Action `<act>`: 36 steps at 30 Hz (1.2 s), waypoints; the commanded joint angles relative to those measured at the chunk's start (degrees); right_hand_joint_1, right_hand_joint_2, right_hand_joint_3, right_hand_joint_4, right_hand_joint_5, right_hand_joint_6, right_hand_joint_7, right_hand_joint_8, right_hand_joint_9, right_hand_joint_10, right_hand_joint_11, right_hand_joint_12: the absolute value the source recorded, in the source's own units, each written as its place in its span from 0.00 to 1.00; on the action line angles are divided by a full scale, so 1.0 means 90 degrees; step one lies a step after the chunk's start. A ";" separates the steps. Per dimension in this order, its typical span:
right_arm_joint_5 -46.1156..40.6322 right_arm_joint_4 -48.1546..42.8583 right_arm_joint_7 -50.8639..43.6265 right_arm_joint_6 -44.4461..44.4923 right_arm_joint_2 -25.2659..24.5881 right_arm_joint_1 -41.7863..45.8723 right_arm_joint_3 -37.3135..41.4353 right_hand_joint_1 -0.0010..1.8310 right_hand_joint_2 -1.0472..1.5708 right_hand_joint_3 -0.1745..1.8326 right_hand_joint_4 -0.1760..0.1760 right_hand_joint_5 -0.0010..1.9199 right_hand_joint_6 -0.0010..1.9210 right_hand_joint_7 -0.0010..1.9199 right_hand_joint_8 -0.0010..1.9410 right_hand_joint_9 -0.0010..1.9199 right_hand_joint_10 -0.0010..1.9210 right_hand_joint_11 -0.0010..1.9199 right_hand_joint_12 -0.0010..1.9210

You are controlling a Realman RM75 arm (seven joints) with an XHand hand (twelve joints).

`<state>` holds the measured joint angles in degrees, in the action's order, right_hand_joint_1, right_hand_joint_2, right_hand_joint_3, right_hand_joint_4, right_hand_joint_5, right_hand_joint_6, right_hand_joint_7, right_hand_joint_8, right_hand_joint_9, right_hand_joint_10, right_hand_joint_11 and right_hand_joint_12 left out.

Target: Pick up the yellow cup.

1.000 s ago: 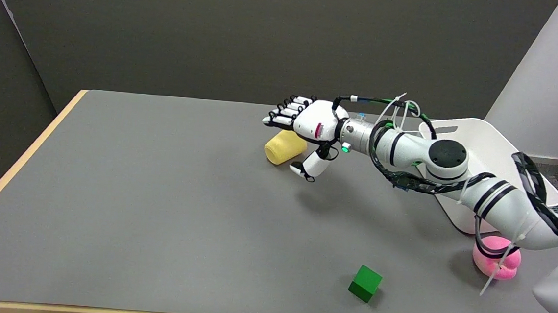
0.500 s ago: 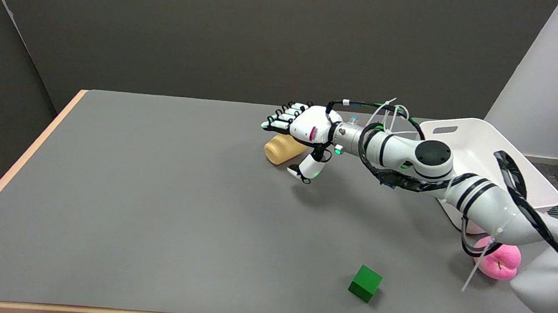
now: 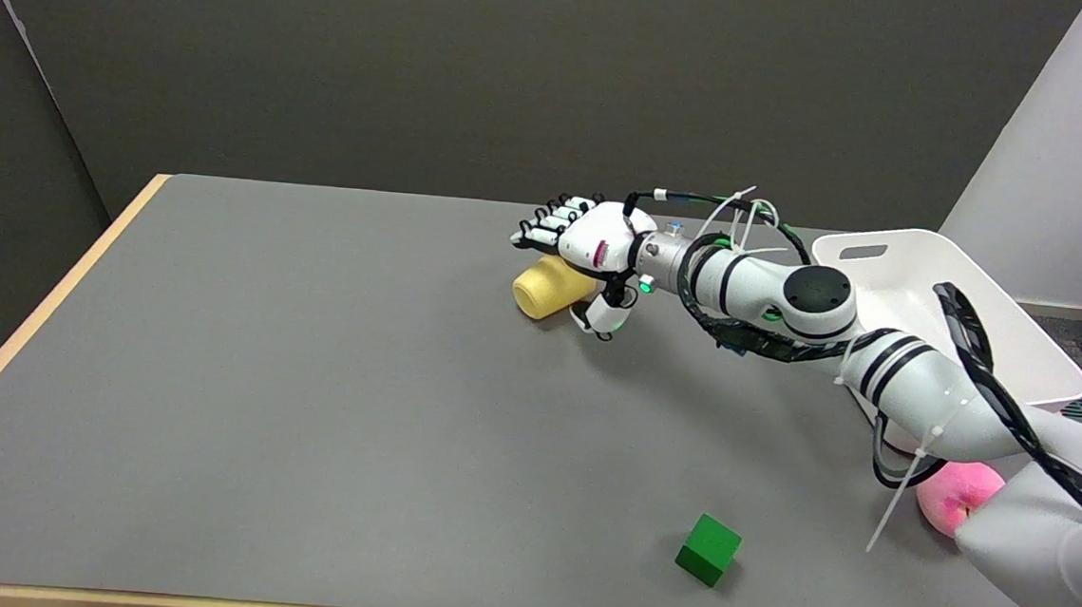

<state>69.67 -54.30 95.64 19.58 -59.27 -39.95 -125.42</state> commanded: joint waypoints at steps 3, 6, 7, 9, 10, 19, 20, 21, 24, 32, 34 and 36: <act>0.0141 0.0372 -0.0021 -0.0098 -0.0201 -0.0136 -0.0028 0.44 0.66 0.60 0.62 0.03 0.18 0.04 0.15 0.03 0.27 0.00 0.45; 0.0141 0.0340 -0.0021 -0.0098 -0.0201 -0.0109 -0.0031 0.42 0.66 0.59 0.62 0.03 0.17 0.05 0.14 0.03 0.27 0.00 0.46; 0.0141 0.0336 -0.0021 -0.0098 -0.0201 -0.0104 -0.0037 0.42 0.66 0.58 0.62 0.04 0.17 0.06 0.13 0.03 0.26 0.00 0.45; 0.0141 0.0333 -0.0021 -0.0098 -0.0204 -0.0092 -0.0057 0.42 0.67 0.56 0.62 0.04 0.16 0.06 0.12 0.04 0.25 0.00 0.45; 0.0141 0.0343 -0.0021 -0.0098 -0.0213 -0.0083 -0.0063 0.43 0.67 0.56 0.62 0.04 0.16 0.06 0.12 0.04 0.25 0.00 0.45; 0.0141 0.0464 0.0018 -0.0107 -0.0245 -0.0068 -0.0108 0.42 0.67 0.58 0.62 0.04 0.16 0.06 0.12 0.04 0.25 0.00 0.45; 0.0141 0.0470 0.0024 -0.0107 -0.0245 -0.0068 -0.0108 0.42 0.67 0.58 0.62 0.04 0.16 0.06 0.12 0.04 0.25 0.00 0.45; 0.0141 0.0482 0.0024 -0.0107 -0.0245 -0.0068 -0.0108 0.42 0.67 0.58 0.62 0.04 0.16 0.06 0.12 0.04 0.25 0.00 0.45; 0.0141 0.0491 0.0015 -0.0107 -0.0245 -0.0060 -0.0108 0.42 0.67 0.58 0.62 0.04 0.16 0.06 0.12 0.04 0.26 0.00 0.45; 0.0141 0.0483 -0.0021 -0.0167 -0.0233 0.0019 -0.0108 0.41 0.68 0.60 0.67 0.09 0.25 0.11 0.17 0.09 0.31 0.01 0.50; 0.0141 0.0470 -0.0021 -0.0190 -0.0228 0.0036 -0.0108 0.42 0.69 0.59 0.71 0.12 0.34 0.16 0.20 0.13 0.33 0.03 0.52; 0.0141 0.0455 -0.0021 -0.0195 -0.0228 0.0047 -0.0108 0.43 0.71 0.57 0.74 0.13 0.44 0.20 0.24 0.16 0.36 0.06 0.55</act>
<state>70.87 -50.35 95.60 18.55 -61.30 -40.32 -126.25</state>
